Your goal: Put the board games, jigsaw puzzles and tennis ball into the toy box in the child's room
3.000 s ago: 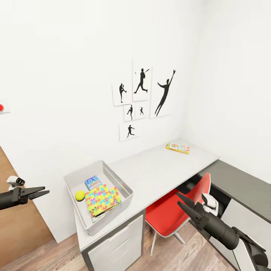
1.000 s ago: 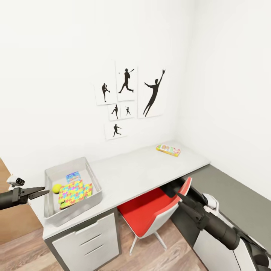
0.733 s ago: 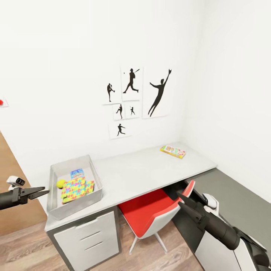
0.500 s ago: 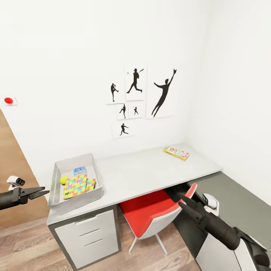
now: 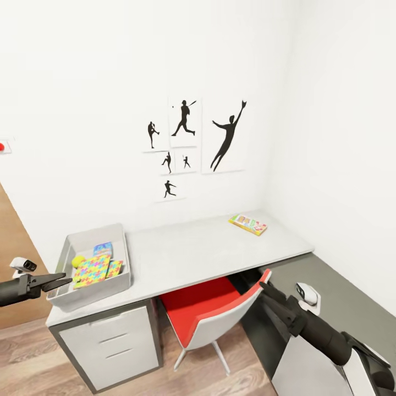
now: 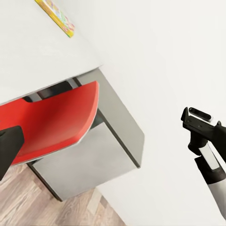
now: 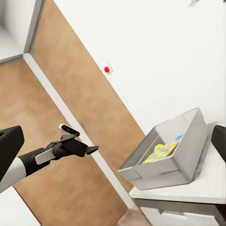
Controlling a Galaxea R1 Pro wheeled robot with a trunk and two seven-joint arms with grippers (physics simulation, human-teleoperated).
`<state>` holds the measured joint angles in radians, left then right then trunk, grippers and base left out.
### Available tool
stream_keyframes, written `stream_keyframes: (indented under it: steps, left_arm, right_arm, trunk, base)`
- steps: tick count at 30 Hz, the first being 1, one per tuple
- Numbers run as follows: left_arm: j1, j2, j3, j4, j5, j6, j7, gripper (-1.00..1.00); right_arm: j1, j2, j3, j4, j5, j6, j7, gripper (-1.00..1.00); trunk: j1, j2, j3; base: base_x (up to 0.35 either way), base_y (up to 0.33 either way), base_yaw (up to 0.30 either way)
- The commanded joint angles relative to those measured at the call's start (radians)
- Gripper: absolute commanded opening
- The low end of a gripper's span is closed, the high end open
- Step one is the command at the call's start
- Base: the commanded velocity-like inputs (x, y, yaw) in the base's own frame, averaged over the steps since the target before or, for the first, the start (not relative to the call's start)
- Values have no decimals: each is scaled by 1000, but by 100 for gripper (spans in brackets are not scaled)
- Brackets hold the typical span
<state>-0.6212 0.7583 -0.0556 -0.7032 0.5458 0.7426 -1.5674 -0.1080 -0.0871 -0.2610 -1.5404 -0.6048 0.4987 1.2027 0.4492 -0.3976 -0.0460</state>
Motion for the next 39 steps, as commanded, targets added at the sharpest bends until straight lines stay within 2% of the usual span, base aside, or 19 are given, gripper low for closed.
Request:
stream_keyframes:
  steps: [1, 20, 32, 39]
  left_arm:
    - [-2, 1, -6, 0, 5, 11, -3, 100]
    - [-2, -5, -5, 4, 6, -15, -3, 100]
    - [-2, -5, -5, 5, 6, -15, -3, 100]
    - [-2, -5, -5, 5, 6, -15, -3, 100]
  right_arm:
    - [-1, 0, 0, 0, -5, 9, 1, 100]
    - [-1, 0, 0, 0, -5, 7, 1, 100]
    - [-1, 0, 0, 0, -5, -6, 1, 100]
    - [-1, 0, 0, 0, -5, -7, 1, 100]
  trunk:
    - [1, -2, -2]
    - [1, -2, 11]
    - [1, -2, 12]
    - [1, -2, 12]
  base:
    - [49, -302, 2]
    - [208, -225, 0]
    - [301, -5, 0]
    - [94, 30, 46]
